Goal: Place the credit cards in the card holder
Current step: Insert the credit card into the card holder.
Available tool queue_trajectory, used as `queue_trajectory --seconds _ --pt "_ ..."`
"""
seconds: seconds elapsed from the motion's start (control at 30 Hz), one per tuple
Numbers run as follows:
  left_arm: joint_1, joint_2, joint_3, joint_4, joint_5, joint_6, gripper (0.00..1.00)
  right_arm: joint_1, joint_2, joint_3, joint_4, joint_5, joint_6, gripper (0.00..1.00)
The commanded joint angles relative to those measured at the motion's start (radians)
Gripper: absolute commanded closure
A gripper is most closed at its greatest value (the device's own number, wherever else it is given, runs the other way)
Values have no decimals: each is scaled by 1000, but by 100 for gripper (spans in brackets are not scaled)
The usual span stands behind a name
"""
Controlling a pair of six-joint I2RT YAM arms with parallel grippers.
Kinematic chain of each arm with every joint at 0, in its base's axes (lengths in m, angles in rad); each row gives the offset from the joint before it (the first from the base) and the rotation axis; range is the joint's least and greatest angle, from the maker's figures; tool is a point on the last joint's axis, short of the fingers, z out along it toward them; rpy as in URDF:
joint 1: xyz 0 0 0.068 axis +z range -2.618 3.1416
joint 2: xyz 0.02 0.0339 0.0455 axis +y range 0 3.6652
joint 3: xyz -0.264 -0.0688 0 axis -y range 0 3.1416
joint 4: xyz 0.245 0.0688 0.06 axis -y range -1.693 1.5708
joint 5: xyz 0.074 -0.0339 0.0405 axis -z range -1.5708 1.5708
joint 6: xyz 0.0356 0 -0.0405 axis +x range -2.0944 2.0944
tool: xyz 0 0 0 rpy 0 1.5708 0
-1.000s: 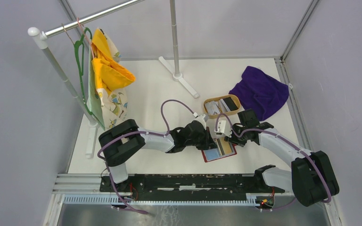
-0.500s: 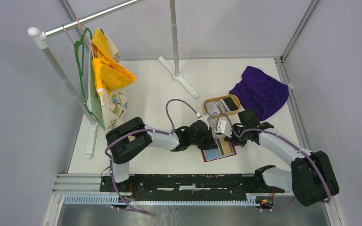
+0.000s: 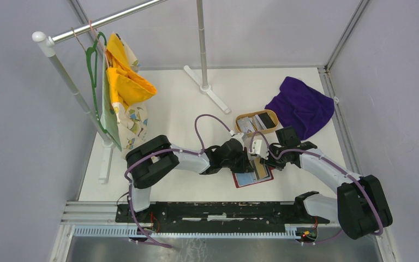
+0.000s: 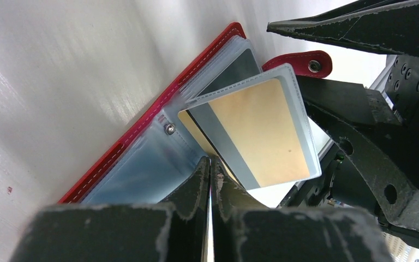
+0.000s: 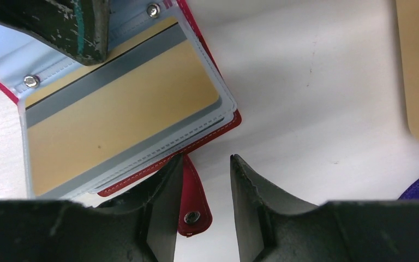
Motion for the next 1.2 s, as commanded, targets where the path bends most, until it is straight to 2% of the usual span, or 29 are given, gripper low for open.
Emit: queue_trajectory --seconds 0.0,0.57,1.17 --pt "-6 -55 5 57 7 39 94 1 -3 17 -17 -38 -2 56" --pt "-9 -111 -105 95 -28 34 92 -16 -38 19 8 -3 23 56" --pt "-12 -29 -32 68 -10 40 93 -16 -36 17 -2 -38 11 56"
